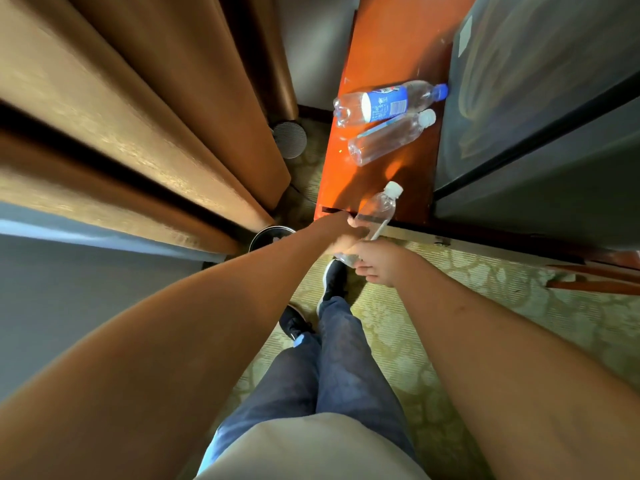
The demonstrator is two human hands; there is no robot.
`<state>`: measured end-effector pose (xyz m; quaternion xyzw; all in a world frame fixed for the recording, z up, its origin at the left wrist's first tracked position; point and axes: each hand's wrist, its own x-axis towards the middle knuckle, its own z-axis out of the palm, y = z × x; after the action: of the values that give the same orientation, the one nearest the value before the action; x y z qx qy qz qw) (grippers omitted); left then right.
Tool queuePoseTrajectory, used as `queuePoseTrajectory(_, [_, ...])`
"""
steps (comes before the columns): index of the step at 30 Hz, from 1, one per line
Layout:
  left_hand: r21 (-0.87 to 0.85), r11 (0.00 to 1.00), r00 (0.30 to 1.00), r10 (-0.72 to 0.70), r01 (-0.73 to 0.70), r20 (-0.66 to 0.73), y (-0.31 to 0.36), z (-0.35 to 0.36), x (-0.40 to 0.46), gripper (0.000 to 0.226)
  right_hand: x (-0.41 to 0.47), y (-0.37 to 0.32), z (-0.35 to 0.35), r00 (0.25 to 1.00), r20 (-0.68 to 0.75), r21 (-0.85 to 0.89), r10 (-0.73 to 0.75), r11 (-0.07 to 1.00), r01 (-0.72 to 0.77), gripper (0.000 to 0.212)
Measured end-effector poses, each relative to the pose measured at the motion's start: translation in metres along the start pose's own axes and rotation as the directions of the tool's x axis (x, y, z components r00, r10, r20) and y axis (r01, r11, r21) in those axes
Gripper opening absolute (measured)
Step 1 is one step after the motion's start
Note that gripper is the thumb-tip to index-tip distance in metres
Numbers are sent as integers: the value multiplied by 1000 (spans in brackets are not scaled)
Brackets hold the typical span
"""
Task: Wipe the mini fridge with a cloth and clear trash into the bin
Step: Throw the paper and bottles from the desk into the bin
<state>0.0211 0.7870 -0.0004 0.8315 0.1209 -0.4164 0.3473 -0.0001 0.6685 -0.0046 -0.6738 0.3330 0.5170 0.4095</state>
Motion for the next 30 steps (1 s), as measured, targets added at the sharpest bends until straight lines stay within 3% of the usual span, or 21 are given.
queuePoseTrajectory(5, [-101, 992, 992, -62, 73, 111, -42, 0, -18, 32, 11, 11, 33, 995, 98, -155, 20, 988, -4, 52])
queuePoseTrajectory(12, [-187, 946, 956, -232, 264, 178, -105, 0, -26, 58, 33, 32, 78, 997, 73, -394, 5, 919, 24, 47])
queuePoseTrajectory(16, [-283, 904, 945, -286, 322, 162, -142, 11, -21, 56, 46, 34, 102, 1000, 19, -420, 0, 907, 8, 58])
queuePoseTrajectory(30, [-608, 628, 866, -440, 485, 237, -237, 55, -1, 40, 100, 57, 158, 997, 54, -475, -49, 877, 69, 36])
